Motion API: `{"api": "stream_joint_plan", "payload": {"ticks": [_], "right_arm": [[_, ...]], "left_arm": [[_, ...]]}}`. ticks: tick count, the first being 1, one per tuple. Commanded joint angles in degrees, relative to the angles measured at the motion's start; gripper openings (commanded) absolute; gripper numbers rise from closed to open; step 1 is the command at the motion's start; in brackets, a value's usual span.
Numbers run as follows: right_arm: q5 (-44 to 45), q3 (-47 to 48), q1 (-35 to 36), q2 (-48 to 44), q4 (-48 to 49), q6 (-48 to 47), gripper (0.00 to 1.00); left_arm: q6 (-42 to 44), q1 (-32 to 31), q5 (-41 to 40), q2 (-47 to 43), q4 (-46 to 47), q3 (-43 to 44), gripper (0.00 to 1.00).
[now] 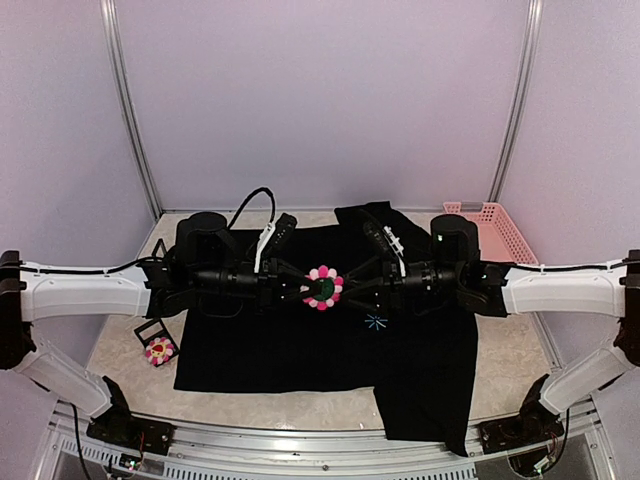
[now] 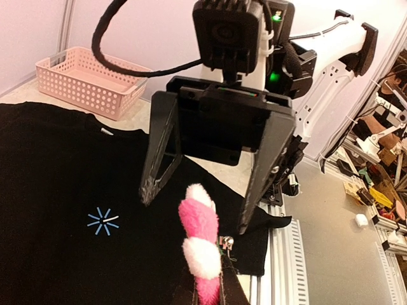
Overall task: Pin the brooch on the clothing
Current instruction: Pass from the left arm to the right
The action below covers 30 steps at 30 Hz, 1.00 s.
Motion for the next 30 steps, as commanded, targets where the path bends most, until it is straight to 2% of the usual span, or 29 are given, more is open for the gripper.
{"api": "stream_joint_plan", "payload": {"ticks": [1,4,18,26,30], "right_arm": [[-5.03,1.5,0.53,1.99,3.76,2.6,0.58],[-5.54,1.92,0.64,2.91,4.13,2.99,0.52],[-6.86,3.79,1.06,5.22,7.56,5.59,0.52],[-6.99,4.34,1.62,7.33,8.64,6.6,0.42],[-8.06,4.86,2.34,8.76,8.63,6.8,0.43]], "left_arm": [[-0.97,-0.17,3.48,-0.13,2.99,1.01,0.0],[-1.09,-0.18,3.83,0.03,3.07,1.08,0.0],[0.0,-1.1,3.86,0.87,1.91,1.51,0.0],[-0.11,-1.58,3.75,0.79,2.34,1.35,0.0],[-0.58,-1.66,3.38,0.79,3.13,1.08,0.0]]}}
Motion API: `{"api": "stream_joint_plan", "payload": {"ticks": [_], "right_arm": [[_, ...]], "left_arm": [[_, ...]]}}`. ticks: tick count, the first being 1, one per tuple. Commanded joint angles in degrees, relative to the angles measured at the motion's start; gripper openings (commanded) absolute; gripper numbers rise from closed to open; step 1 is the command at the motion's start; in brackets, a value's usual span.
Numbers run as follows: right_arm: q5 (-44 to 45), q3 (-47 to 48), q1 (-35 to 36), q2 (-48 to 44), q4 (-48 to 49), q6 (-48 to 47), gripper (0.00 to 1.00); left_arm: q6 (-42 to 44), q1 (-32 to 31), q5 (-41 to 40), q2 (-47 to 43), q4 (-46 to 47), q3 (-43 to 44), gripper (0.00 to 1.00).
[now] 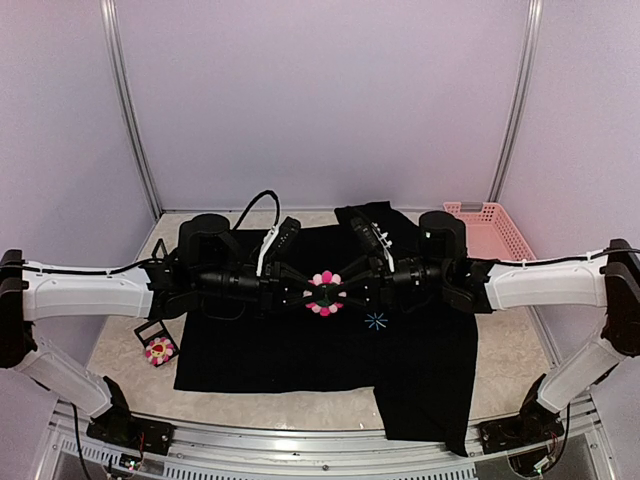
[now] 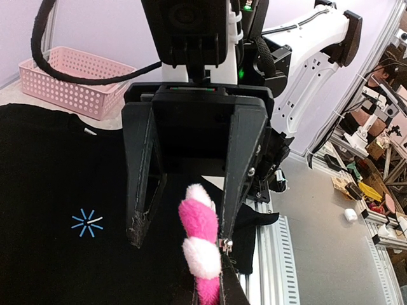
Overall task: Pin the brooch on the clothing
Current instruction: Pass from the left arm to the right
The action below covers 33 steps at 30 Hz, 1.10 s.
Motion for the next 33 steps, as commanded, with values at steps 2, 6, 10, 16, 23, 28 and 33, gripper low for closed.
{"api": "stream_joint_plan", "payload": {"ticks": [2,6,10,16,23,28,33], "right_arm": [[-1.44,2.22,1.56,3.09,1.29,0.7,0.42],[-1.67,2.38,1.97,4.01,1.76,1.13,0.35],[-2.22,2.31,2.18,4.6,2.94,1.92,0.27],[-1.66,2.08,2.28,4.93,3.26,2.61,0.01],[-0.94,1.07,2.26,4.85,5.35,4.37,0.0],[3.13,-0.69,1.61,3.06,5.88,5.73,0.0],[7.67,-3.12,0.61,0.95,8.72,8.48,0.0]], "left_arm": [[-0.32,-0.54,-0.11,0.14,2.2,1.01,0.0],[-0.68,-0.59,0.07,0.26,2.88,1.01,0.0],[-0.78,-0.57,-0.05,0.48,2.87,0.96,0.0],[-0.8,-0.66,-0.64,0.34,3.03,0.93,0.0],[-0.55,-0.4,-3.78,-0.12,1.83,0.76,0.0],[0.96,0.61,-6.2,-1.58,0.02,0.45,0.19],[3.5,1.38,-8.14,-3.7,-1.74,-0.57,0.42]]}}
